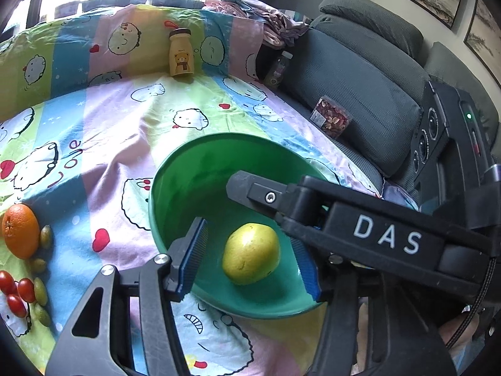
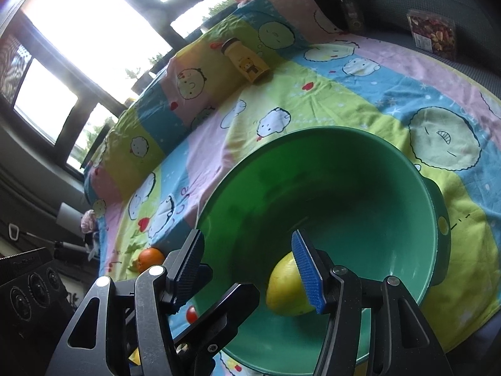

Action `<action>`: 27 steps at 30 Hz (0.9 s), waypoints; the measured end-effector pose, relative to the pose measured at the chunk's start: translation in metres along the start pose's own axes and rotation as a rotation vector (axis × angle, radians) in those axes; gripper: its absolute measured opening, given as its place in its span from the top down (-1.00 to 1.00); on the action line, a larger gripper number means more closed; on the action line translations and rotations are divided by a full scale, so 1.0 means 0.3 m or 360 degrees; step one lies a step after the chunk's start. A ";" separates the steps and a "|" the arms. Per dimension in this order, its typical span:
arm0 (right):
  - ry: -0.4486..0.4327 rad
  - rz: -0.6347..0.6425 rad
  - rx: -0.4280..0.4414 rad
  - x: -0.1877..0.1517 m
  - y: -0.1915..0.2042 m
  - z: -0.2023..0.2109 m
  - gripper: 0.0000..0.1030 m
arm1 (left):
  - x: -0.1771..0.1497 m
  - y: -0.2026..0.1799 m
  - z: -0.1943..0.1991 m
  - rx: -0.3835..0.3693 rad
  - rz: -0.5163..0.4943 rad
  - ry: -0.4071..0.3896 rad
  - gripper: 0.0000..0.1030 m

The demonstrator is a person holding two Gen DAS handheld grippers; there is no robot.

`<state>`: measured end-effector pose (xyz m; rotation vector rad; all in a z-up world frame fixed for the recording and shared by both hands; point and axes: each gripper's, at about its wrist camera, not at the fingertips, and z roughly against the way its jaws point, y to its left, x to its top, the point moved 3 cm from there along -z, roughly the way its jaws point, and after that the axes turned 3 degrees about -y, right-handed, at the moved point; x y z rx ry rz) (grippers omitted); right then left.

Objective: Organize fruits
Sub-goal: 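Withdraw the right tool from the bowl back toward the fruit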

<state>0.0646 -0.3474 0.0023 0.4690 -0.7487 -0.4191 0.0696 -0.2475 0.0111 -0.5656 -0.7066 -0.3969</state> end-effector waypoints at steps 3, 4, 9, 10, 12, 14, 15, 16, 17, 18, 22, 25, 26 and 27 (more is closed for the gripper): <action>0.0003 0.0044 0.0019 -0.007 0.034 0.001 -0.16 | -0.003 0.020 0.047 0.0041 0.0032 -0.0030 -0.15; 0.0005 0.0057 0.0027 -0.011 0.046 0.001 -0.16 | -0.005 0.027 0.061 0.0063 0.0042 -0.0038 -0.17; 0.0011 0.0132 0.0063 -0.032 0.110 0.000 -0.16 | -0.014 0.084 0.151 0.0187 0.0117 -0.0111 -0.25; 0.0013 0.0149 0.0073 -0.036 0.124 0.000 -0.16 | -0.017 0.097 0.166 0.0209 0.0134 -0.0121 -0.28; 0.0017 0.0174 0.0098 -0.044 0.150 -0.001 -0.17 | -0.026 0.126 0.202 0.0274 0.0167 -0.0148 -0.31; 0.0023 0.0207 0.0115 -0.054 0.177 -0.003 -0.22 | -0.039 0.158 0.238 0.0340 0.0205 -0.0178 -0.34; 0.0025 0.0226 0.0122 -0.061 0.191 -0.004 -0.27 | -0.045 0.173 0.252 0.0366 0.0228 -0.0187 -0.37; 0.0029 0.0247 0.0132 -0.068 0.206 -0.004 -0.28 | -0.054 0.189 0.269 0.0389 0.0252 -0.0196 -0.39; 0.0035 0.0268 0.0147 -0.075 0.223 -0.004 -0.28 | -0.067 0.207 0.288 0.0411 0.0276 -0.0205 -0.40; 0.0045 0.0285 0.0167 -0.083 0.239 -0.005 -0.28 | -0.078 0.224 0.304 0.0433 0.0301 -0.0213 -0.42; 0.0098 0.0347 0.0259 -0.118 0.303 -0.015 -0.36 | -0.125 0.299 0.372 0.0499 0.0409 -0.0219 -0.50; 0.0159 0.0410 0.0328 -0.157 0.354 -0.026 -0.39 | -0.165 0.348 0.424 0.0559 0.0487 -0.0223 -0.56; 0.0185 0.0427 0.0357 -0.171 0.372 -0.031 -0.39 | -0.181 0.363 0.439 0.0584 0.0508 -0.0221 -0.57; 0.0215 0.0439 0.0388 -0.186 0.389 -0.038 -0.40 | -0.196 0.379 0.453 0.0608 0.0529 -0.0219 -0.58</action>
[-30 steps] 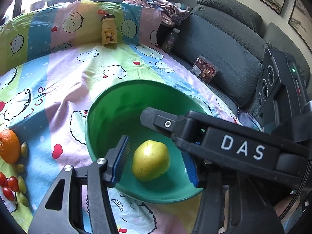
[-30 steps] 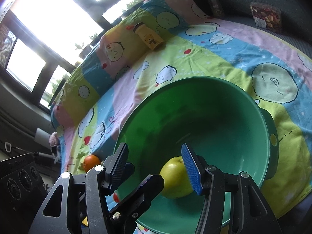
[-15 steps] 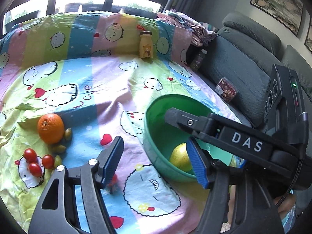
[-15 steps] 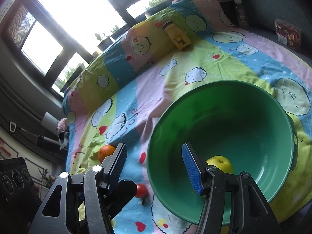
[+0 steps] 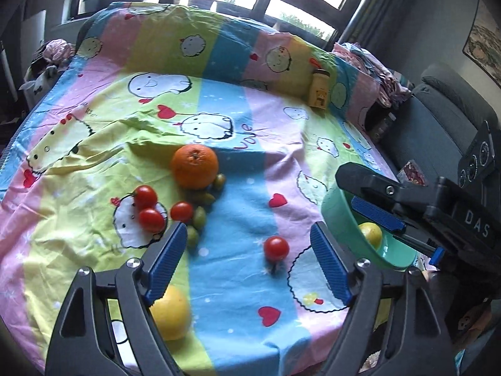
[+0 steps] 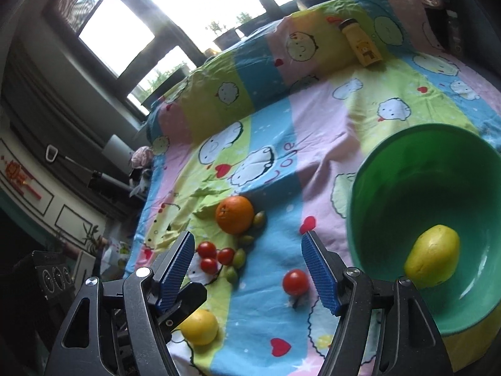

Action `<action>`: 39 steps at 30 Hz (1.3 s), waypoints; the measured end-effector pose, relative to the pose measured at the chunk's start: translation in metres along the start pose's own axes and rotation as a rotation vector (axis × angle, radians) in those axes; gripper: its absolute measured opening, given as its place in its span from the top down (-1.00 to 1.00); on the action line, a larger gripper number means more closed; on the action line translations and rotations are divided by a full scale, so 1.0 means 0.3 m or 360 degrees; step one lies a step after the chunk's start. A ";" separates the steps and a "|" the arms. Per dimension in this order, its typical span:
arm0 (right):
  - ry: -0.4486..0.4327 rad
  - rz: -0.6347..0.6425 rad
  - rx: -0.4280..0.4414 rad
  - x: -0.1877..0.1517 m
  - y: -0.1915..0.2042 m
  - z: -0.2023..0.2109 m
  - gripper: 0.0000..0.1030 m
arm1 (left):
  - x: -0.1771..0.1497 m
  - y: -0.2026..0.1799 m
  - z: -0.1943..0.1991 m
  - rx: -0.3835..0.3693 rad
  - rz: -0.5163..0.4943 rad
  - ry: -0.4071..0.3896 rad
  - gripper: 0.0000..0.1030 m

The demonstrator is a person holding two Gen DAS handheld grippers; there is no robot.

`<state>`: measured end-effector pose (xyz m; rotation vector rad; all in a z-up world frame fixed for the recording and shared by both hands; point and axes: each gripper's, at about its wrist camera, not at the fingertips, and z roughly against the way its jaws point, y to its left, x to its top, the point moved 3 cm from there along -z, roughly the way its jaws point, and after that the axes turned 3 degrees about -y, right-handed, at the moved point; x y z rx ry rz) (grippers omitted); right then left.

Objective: Organize fruits
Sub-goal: 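Withdraw the right tool from the bowl back toward the fruit, then close the right gripper around the yellow grapefruit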

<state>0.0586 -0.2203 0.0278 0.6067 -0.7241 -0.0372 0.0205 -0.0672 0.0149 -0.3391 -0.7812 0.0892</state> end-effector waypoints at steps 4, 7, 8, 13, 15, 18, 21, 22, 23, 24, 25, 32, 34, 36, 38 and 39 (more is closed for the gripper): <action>0.0161 0.0043 0.0099 -0.049 0.063 -0.067 -0.40 | -0.036 0.092 0.022 0.0073 0.0095 0.0049 -0.59; 0.0287 0.0080 0.0148 -0.101 0.105 -0.117 -0.40 | -0.068 0.138 0.032 0.0099 0.0138 0.0082 -0.59; 0.0323 0.0081 0.0175 -0.115 0.115 -0.133 -0.40 | -0.080 0.149 0.033 0.0103 0.0151 0.0095 -0.59; 0.0488 0.0078 0.0264 -0.181 0.159 -0.201 -0.40 | -0.131 0.192 0.041 0.0120 0.0198 0.0139 -0.59; 0.0521 0.0092 0.0261 -0.199 0.172 -0.218 -0.40 | -0.144 0.206 0.048 0.0113 0.0216 0.0147 -0.59; 0.0565 0.0101 0.0259 -0.225 0.186 -0.236 -0.40 | -0.168 0.226 0.051 0.0097 0.0247 0.0167 -0.58; 0.0615 0.0120 0.0269 -0.255 0.203 -0.256 -0.40 | -0.186 0.234 0.054 0.0087 0.0258 0.0179 -0.56; 0.0634 0.0125 0.0273 -0.266 0.206 -0.263 -0.40 | -0.191 0.235 0.054 0.0077 0.0263 0.0183 -0.56; 0.0655 0.0126 0.0276 -0.276 0.209 -0.271 -0.40 | -0.196 0.234 0.053 0.0065 0.0265 0.0190 -0.56; 0.0676 0.0124 0.0276 -0.286 0.212 -0.281 -0.40 | -0.200 0.233 0.052 0.0058 0.0265 0.0198 -0.55; 0.0697 0.0122 0.0273 -0.297 0.212 -0.291 -0.41 | -0.203 0.233 0.052 0.0054 0.0262 0.0199 -0.54; 0.0787 0.0125 0.0258 -0.348 0.219 -0.336 -0.41 | -0.224 0.226 0.038 -0.0004 0.0261 0.0237 -0.37; 0.0799 0.0121 0.0250 -0.354 0.216 -0.343 -0.41 | -0.229 0.228 0.032 0.0004 0.0263 0.0246 -0.35; 0.0807 0.0115 0.0244 -0.358 0.210 -0.349 -0.41 | -0.232 0.232 0.025 -0.0005 0.0271 0.0255 -0.33; 0.0815 0.0109 0.0245 -0.360 0.205 -0.354 -0.41 | -0.235 0.233 0.018 -0.0015 0.0278 0.0266 -0.30; 0.0820 0.0108 0.0246 -0.362 0.204 -0.356 -0.41 | -0.236 0.233 0.017 -0.0013 0.0278 0.0269 -0.30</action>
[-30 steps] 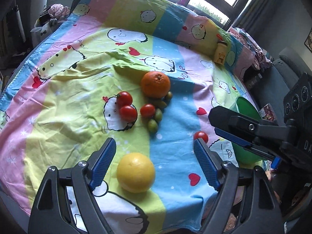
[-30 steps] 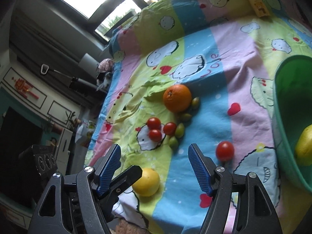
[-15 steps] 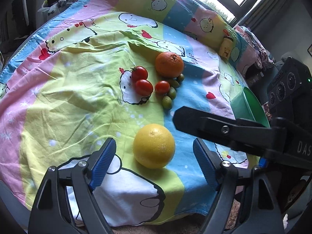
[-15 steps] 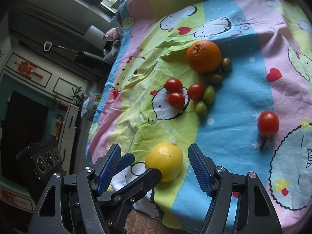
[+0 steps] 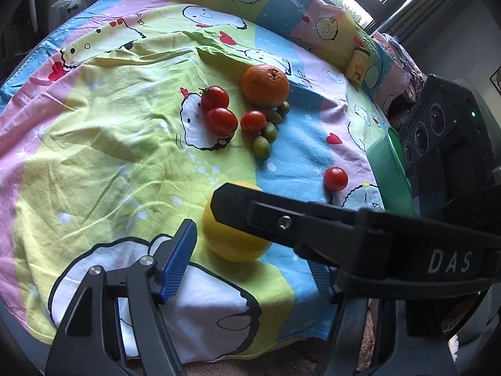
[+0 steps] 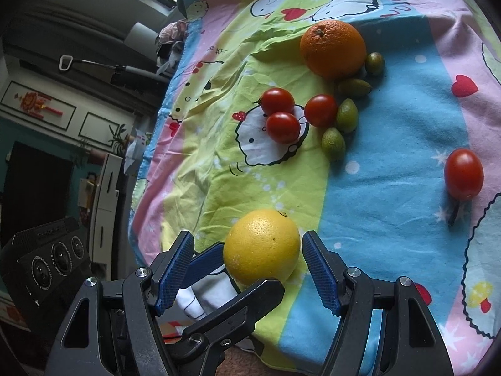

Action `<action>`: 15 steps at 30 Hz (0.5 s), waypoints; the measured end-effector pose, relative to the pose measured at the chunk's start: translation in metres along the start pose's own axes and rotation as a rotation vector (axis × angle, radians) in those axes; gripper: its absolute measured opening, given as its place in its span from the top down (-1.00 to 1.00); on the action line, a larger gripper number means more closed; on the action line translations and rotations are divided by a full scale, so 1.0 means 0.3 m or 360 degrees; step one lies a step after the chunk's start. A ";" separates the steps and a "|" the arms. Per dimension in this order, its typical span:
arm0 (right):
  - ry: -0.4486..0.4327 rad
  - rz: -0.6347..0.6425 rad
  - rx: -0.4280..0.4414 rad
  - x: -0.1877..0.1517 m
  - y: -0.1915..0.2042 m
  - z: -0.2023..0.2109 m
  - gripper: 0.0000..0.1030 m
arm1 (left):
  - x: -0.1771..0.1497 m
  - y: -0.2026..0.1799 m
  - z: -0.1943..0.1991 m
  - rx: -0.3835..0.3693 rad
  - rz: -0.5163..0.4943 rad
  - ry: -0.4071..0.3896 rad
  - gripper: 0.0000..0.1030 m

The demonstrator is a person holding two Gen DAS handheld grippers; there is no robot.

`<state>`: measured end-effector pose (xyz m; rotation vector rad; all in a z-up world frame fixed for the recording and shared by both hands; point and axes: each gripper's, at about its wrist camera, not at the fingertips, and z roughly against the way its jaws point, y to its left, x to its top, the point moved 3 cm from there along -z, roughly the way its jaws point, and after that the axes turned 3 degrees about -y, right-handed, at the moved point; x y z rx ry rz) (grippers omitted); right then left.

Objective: Organize fruits
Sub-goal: 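Close the right gripper around the yellow grapefruit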

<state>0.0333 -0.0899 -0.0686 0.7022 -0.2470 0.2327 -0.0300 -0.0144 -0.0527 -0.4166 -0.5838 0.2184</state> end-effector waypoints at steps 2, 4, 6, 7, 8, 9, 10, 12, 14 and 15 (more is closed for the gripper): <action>0.0008 -0.0002 -0.0002 0.000 -0.001 -0.006 -0.41 | -0.001 0.001 -0.004 0.0005 -0.0001 0.0007 -0.28; 0.0017 -0.0003 -0.0008 0.001 -0.004 -0.012 -0.41 | -0.003 0.001 -0.010 0.0006 -0.0001 0.0015 -0.26; 0.0029 -0.0004 -0.0010 0.000 -0.006 -0.018 -0.40 | -0.004 0.004 -0.016 0.0003 0.0001 0.0025 -0.22; 0.0031 -0.0005 -0.0014 0.000 -0.008 -0.021 -0.40 | -0.005 0.004 -0.018 0.0001 0.0003 0.0029 -0.20; 0.0034 -0.0008 -0.0016 0.000 -0.009 -0.024 -0.40 | -0.005 0.005 -0.021 -0.0002 0.0005 0.0034 -0.19; 0.0038 -0.0008 -0.0017 0.000 -0.010 -0.027 -0.40 | -0.006 0.006 -0.023 -0.0004 0.0005 0.0037 -0.19; 0.0040 -0.0004 -0.0016 0.000 -0.009 -0.028 -0.40 | -0.006 0.005 -0.024 -0.0004 0.0005 0.0039 -0.17; 0.0044 0.0006 -0.0003 -0.002 -0.005 -0.029 -0.40 | -0.006 0.007 -0.028 -0.0005 0.0009 0.0043 -0.15; 0.0044 0.0019 -0.0009 -0.003 0.000 -0.031 -0.39 | -0.005 0.009 -0.029 0.0004 0.0009 0.0046 -0.12; 0.0045 0.0021 -0.0014 -0.002 0.001 -0.034 -0.39 | -0.004 0.009 -0.030 0.0009 0.0006 0.0046 -0.10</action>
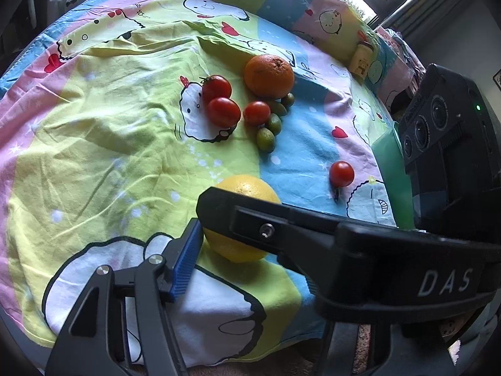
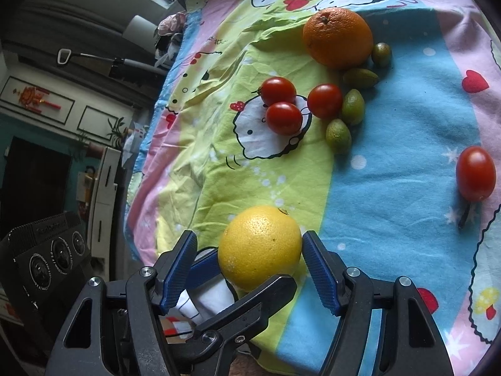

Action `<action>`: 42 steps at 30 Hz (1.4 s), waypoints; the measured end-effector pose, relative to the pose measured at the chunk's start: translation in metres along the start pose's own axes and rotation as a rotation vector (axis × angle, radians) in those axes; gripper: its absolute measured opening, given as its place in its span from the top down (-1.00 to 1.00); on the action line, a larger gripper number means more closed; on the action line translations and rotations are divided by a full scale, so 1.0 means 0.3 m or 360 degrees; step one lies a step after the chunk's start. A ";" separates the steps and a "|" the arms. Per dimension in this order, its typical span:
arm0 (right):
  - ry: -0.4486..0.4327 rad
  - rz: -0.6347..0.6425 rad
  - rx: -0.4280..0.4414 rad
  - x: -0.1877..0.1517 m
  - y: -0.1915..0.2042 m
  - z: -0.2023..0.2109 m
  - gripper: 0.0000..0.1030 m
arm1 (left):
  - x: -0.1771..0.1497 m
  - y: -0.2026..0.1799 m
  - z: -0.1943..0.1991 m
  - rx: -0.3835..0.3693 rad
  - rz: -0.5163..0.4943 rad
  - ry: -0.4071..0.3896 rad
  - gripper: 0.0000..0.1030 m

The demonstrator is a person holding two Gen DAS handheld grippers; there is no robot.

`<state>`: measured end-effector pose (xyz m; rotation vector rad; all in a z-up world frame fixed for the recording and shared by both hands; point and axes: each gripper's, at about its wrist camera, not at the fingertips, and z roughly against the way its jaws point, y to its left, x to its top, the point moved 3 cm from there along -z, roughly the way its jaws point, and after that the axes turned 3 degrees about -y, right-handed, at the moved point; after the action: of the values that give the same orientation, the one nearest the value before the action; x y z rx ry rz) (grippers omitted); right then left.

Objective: Organize fruits
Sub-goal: 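Close the right gripper around the yellow grapefruit, then lift the grapefruit with the right gripper and carry it toward the bowl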

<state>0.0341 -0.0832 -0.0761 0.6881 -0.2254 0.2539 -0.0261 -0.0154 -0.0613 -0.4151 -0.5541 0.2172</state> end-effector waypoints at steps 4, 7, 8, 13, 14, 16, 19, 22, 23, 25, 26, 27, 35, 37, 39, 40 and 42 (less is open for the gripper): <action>0.0007 0.0002 -0.0018 -0.001 0.000 -0.008 -0.36 | 0.000 0.001 -0.003 0.0014 -0.0010 0.0000 -0.04; 0.0014 0.0008 -0.0034 -0.002 -0.001 -0.014 -0.29 | -0.001 0.001 -0.005 0.0031 -0.0021 0.0000 -0.01; 0.0017 0.0011 -0.0040 -0.003 -0.001 -0.017 -0.28 | -0.001 0.001 -0.006 0.0032 -0.0024 0.0000 -0.01; 0.0012 0.0031 -0.0070 -0.004 -0.002 -0.017 -0.19 | -0.002 0.000 -0.007 0.0043 -0.0034 -0.0007 -0.02; 0.0009 0.0036 -0.0079 -0.004 -0.001 -0.016 -0.17 | -0.003 -0.001 -0.007 0.0046 -0.0037 -0.0008 -0.02; 0.0001 0.0050 -0.0102 -0.004 0.000 -0.015 -0.12 | -0.003 -0.002 -0.007 0.0053 -0.0043 -0.0012 -0.01; -0.0003 0.0050 -0.0101 -0.004 0.003 -0.014 -0.11 | 0.000 -0.002 -0.006 0.0061 -0.0048 -0.0018 -0.01; -0.0019 0.0057 -0.0089 -0.001 0.009 -0.006 -0.11 | 0.004 -0.010 0.003 0.0070 -0.0064 -0.0038 -0.01; -0.0029 0.0062 -0.0084 0.001 0.012 -0.002 -0.11 | 0.006 -0.014 0.007 0.0072 -0.0072 -0.0048 -0.01; -0.0050 0.0071 -0.0077 0.004 0.015 0.010 -0.11 | 0.010 -0.021 0.013 0.0074 -0.0086 -0.0063 -0.01; -0.0058 0.0072 -0.0074 0.006 0.017 0.015 -0.11 | 0.012 -0.025 0.016 0.0075 -0.0093 -0.0069 -0.01; -0.0065 0.0073 -0.0071 0.008 0.017 0.019 -0.11 | 0.015 -0.029 0.018 0.0077 -0.0099 -0.0074 -0.01; -0.0138 0.0079 -0.0041 0.029 0.019 0.067 -0.11 | 0.041 -0.074 0.034 0.0087 -0.0164 -0.0116 -0.01; -0.0154 0.0078 -0.0041 0.034 0.017 0.080 -0.11 | 0.049 -0.085 0.036 0.0085 -0.0178 -0.0123 -0.01; -0.0173 0.0077 -0.0037 0.040 0.016 0.095 -0.11 | 0.060 -0.097 0.039 0.0083 -0.0195 -0.0133 -0.01; -0.0184 0.0077 -0.0036 0.045 0.016 0.103 -0.11 | 0.067 -0.104 0.041 0.0080 -0.0205 -0.0139 -0.01; -0.0209 0.0071 -0.0037 0.056 0.015 0.123 -0.11 | 0.083 -0.122 0.045 0.0070 -0.0226 -0.0155 0.00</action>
<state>0.0443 -0.1012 -0.0408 0.6778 -0.3692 0.2486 -0.0096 -0.0361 -0.0236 -0.3221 -0.6707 0.1137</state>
